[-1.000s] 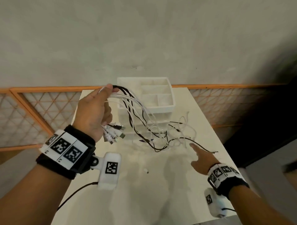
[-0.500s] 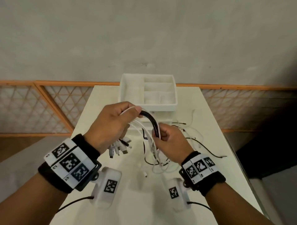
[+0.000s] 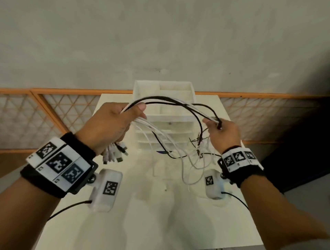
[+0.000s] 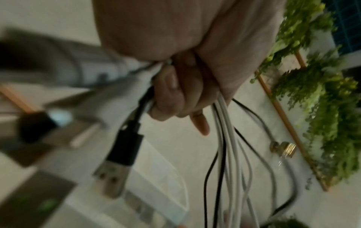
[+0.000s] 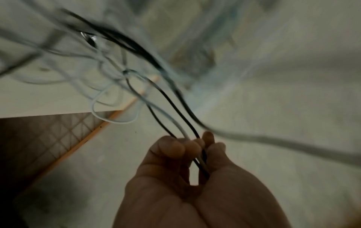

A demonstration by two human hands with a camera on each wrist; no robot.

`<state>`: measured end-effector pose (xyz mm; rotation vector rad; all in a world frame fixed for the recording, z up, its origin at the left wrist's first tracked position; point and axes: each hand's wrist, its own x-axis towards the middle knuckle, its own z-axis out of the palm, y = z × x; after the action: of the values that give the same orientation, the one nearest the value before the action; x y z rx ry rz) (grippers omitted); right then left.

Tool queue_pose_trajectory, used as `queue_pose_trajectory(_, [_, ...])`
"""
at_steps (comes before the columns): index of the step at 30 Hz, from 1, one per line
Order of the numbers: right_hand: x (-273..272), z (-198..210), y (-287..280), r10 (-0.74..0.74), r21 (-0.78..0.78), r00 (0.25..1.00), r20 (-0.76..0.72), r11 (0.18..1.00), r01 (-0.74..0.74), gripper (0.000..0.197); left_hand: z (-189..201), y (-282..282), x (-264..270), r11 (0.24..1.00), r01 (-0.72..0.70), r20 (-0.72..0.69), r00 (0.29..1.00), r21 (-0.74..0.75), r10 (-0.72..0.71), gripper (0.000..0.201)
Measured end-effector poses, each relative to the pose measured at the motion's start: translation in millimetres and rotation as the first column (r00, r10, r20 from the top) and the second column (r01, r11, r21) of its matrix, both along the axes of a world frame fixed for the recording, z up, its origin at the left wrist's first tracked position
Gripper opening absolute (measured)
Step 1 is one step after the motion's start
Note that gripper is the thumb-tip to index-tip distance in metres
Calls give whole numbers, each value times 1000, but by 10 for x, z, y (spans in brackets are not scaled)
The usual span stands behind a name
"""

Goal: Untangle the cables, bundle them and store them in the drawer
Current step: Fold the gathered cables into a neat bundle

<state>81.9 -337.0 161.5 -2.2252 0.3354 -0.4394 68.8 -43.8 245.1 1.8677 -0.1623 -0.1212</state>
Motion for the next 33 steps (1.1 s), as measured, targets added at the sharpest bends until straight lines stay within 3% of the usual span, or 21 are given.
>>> queue_pose_trajectory(2, [48, 293, -75, -127, 185, 969, 214, 979, 88, 35, -92, 122, 70, 992, -37, -64, 997, 117, 45, 56])
queue_pose_trajectory(4, [24, 439, -113, -170, 220, 939, 299, 970, 105, 28, -129, 218, 78, 991, -39, -103, 993, 128, 53, 46])
queue_pose_trajectory(5, [0, 432, -123, -160, 200, 941, 299, 974, 102, 22, -112, 250, 71, 998, -40, -124, 991, 56, 46, 41])
queue_pose_trajectory(7, [-45, 168, -147, -125, 26, 977, 173, 992, 123, 19, -8, 282, 64, 980, -81, -149, 987, -184, 53, 34])
queue_pose_trajectory(9, [-116, -377, -197, -123, -253, 987, -103, 963, 93, 16, 137, 301, 80, 920, -116, -149, 987, -375, 63, 43])
queue_pose_trajectory(10, [-174, -659, -208, -157, -331, 950, -271, 942, 61, 20, 208, 311, 95, 886, -127, -145, 987, -446, 69, 47])
queue_pose_trajectory(12, [-299, -1098, -226, -184, -317, 826, -533, 949, 7, 25, 283, 332, 148, 847, -137, -132, 988, -513, 79, 40])
queue_pose_trajectory(14, [-307, -1217, -208, -187, -293, 787, -589, 956, 8, 21, 231, 364, 199, 865, -143, -142, 986, -481, 85, 37])
queue_pose_trajectory(15, [-273, -1189, -211, -189, -308, 811, -553, 951, 11, 15, 165, 376, 212, 887, -145, -159, 984, -439, 82, 37])
queue_pose_trajectory(17, [-164, -895, -176, -212, -200, 931, -298, 967, 156, 12, 3, 391, 223, 939, -141, -199, 977, -314, 80, 29])
queue_pose_trajectory(19, [-97, -452, -129, -188, 160, 978, 86, 972, 173, 16, -164, 408, 230, 977, -147, -239, 965, -152, 108, 29])
queue_pose_trajectory(20, [-103, -252, -105, -184, 307, 967, 178, 944, 123, 16, -235, 411, 236, 983, -159, -254, 958, -95, 130, 30])
queue_pose_trajectory(21, [-107, -91, -88, -178, 310, 946, 272, 947, 89, 14, -291, 411, 240, 981, -184, -260, 952, -61, 163, 31])
queue_pose_trajectory(24, [-147, 83, -125, -190, 6, 920, 343, 980, 200, 15, -362, 410, 244, 957, -287, -230, 934, -36, 272, 27])
queue_pose_trajectory(26, [-212, 16, -134, -221, -61, 935, 276, 967, 247, 15, -378, 438, 257, 939, -334, -234, 922, -79, 308, 27])
queue_pose_trajectory(29, [-255, -386, -184, -217, -180, 968, -127, 964, 193, 27, -332, 451, 268, 919, -350, -294, 911, -181, 289, 27])
queue_pose_trajectory(31, [-308, -679, -242, -224, -293, 896, -384, 950, 112, 27, -257, 434, 256, 910, -329, -345, 909, -253, 233, 27])
queue_pose_trajectory(33, [-388, -916, -321, -275, -326, 812, -514, 939, 112, 27, -171, 444, 257, 873, -330, -396, 901, -358, 178, 30])
